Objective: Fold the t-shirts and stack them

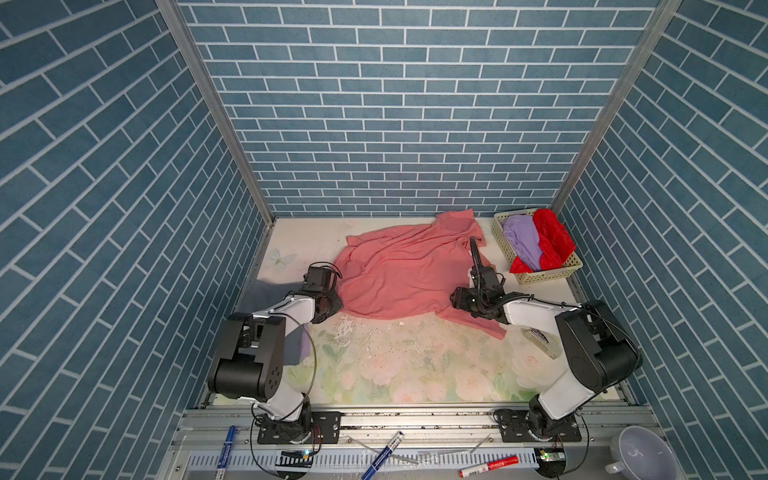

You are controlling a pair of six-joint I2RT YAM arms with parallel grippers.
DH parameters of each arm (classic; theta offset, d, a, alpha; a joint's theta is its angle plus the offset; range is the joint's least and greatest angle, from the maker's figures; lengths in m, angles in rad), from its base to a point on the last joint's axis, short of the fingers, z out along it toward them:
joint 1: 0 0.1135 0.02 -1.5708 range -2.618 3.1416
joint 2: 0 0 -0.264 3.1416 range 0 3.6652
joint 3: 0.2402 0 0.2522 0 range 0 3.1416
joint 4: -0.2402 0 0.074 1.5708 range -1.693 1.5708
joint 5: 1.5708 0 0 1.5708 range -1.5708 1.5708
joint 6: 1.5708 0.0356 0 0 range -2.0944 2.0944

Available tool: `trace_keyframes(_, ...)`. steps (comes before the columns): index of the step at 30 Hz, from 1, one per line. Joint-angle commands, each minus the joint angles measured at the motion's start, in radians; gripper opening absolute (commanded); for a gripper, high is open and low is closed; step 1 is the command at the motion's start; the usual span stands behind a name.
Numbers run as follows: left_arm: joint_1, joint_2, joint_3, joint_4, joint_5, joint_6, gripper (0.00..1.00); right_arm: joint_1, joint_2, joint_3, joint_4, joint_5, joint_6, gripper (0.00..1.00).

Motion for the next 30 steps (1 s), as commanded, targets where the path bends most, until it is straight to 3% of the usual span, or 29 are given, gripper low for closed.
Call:
trace_keyframes(1,0.004,0.007,-0.019,-0.024,0.01,0.001,0.07,0.025,0.025,0.052,-0.056,-0.003,0.012,0.52)
trace_keyframes(3,0.004,0.006,-0.021,-0.022,0.011,0.0,0.07,0.037,0.038,0.056,-0.064,0.029,0.013,0.37)
trace_keyframes(5,0.004,0.007,-0.022,-0.017,0.014,-0.003,0.07,0.044,0.037,0.057,-0.074,0.038,0.02,0.14)
trace_keyframes(7,0.004,0.006,-0.022,-0.02,0.016,-0.001,0.07,0.055,0.015,0.063,-0.113,0.06,0.026,0.0)
trace_keyframes(13,0.004,-0.009,-0.028,-0.021,0.013,0.002,0.07,0.114,-0.149,0.082,-0.362,0.119,0.069,0.0)
trace_keyframes(20,0.004,-0.021,-0.029,-0.029,0.008,0.018,0.07,0.235,-0.256,0.03,-0.545,0.028,0.201,0.0)
trace_keyframes(23,0.005,-0.026,-0.027,-0.039,0.002,0.024,0.07,0.314,-0.286,0.046,-0.578,0.032,0.22,0.26)
trace_keyframes(24,0.004,-0.03,-0.027,-0.038,0.002,0.025,0.07,0.336,-0.3,0.06,-0.598,0.054,0.227,0.4)
trace_keyframes(30,0.004,-0.039,-0.033,-0.036,0.003,0.028,0.07,0.359,-0.409,0.097,-0.688,0.247,0.25,0.52)
